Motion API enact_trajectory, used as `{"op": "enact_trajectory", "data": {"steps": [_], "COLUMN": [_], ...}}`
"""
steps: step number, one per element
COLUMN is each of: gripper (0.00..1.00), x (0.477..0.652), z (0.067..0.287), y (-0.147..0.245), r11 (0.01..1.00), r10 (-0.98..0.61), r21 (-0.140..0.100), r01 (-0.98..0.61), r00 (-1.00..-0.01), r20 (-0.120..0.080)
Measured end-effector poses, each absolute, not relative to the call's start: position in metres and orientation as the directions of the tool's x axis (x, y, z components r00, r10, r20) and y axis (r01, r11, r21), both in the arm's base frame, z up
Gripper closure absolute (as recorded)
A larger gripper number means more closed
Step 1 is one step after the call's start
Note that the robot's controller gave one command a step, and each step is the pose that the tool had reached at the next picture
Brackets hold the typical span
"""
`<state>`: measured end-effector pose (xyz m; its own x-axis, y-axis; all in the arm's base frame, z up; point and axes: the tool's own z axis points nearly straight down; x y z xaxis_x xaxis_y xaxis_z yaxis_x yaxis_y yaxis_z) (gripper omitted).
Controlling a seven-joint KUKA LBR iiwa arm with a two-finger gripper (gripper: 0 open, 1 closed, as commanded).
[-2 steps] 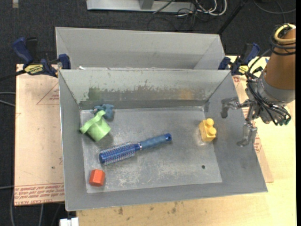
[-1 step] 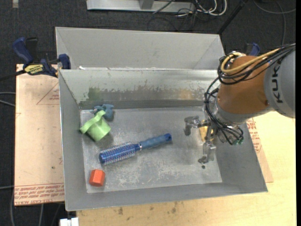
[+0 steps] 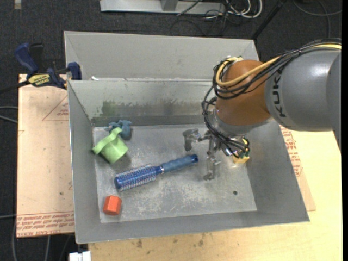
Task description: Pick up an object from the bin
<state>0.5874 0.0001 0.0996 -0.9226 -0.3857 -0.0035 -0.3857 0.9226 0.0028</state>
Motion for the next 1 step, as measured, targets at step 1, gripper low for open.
{"op": "enact_trajectory", "data": {"steps": [1], "gripper": [0.00], "x": [0.6038], "z": [0.0784], "y": [0.0527], "r11": [0.926], "r10": [-0.379], "r21": [0.003], "r01": [-0.379], "r00": [-0.926], "r20": [-0.004]}}
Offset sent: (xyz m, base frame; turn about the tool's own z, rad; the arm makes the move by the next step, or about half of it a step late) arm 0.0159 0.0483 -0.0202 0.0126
